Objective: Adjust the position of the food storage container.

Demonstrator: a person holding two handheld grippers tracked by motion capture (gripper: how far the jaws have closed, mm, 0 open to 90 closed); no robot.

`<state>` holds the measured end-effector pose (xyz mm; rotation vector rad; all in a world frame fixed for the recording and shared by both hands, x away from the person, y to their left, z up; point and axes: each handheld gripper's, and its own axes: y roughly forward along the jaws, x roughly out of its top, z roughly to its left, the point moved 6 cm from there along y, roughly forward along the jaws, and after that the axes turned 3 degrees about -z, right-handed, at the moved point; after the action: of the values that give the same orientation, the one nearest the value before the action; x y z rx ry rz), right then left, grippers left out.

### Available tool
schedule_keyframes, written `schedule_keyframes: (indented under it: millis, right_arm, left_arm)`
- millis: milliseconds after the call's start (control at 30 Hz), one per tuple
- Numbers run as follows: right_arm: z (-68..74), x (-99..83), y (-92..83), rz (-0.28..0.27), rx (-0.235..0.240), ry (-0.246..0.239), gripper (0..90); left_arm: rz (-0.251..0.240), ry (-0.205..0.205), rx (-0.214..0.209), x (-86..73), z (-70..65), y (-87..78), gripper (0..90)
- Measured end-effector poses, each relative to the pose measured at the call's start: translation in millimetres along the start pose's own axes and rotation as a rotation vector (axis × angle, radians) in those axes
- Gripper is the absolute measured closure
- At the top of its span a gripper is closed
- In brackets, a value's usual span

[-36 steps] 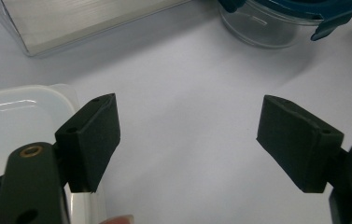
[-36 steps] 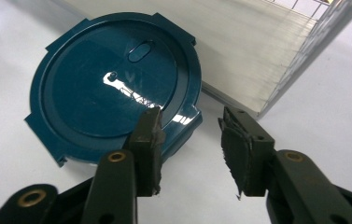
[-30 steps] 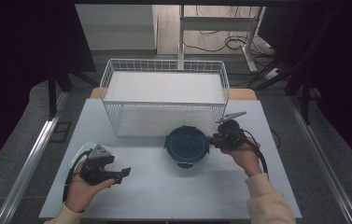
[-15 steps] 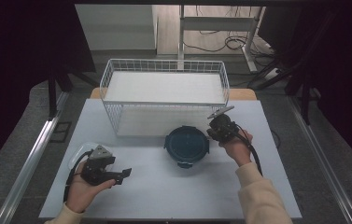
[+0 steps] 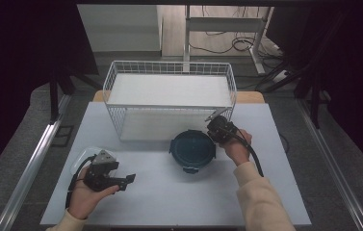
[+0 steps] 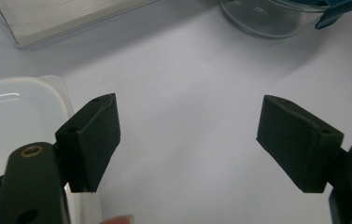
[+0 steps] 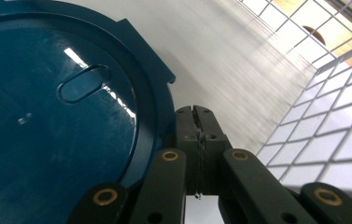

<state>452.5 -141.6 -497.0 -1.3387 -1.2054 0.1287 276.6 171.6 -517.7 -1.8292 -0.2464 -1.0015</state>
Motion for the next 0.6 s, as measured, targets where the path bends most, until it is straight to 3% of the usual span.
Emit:
schedule_keyframes:
  millis: [167, 600]
  right_arm:
    - [1.9, -0.5, 9.3, 0.024, -0.02, -0.032, 89.6]
    - [7.2, 2.0, 12.8, 0.01, -0.017, -0.101, 89.9]
  left_arm:
    - [0.006, 0.003, 0.002, -1.0, 1.5, 1.3, 21.1]
    - [0.012, 0.003, 0.0, -1.4, -0.5, 3.9, 21.2]
